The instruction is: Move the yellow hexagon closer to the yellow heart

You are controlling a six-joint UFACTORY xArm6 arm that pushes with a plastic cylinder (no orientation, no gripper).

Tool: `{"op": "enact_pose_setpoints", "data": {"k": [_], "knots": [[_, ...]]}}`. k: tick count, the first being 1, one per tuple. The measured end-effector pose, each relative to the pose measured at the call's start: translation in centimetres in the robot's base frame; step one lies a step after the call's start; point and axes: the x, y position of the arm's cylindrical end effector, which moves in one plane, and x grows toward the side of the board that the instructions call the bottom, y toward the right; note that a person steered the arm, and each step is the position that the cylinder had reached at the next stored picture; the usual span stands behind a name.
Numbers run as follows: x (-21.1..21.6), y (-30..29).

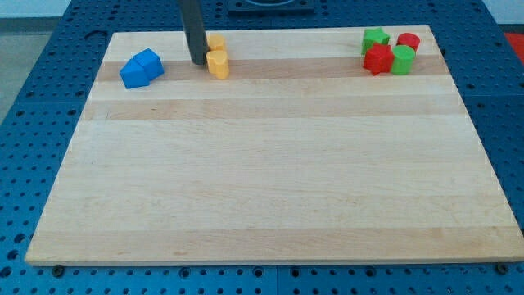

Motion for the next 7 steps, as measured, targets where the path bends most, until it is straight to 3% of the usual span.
{"op": "enact_pose_setpoints", "data": {"k": [2,4,5,6,7], "knots": [[1.5,2.6],[1.5,-4.6],[1.2,-4.6],[-4.5,-4.3],[-5.0,-4.3]]}}
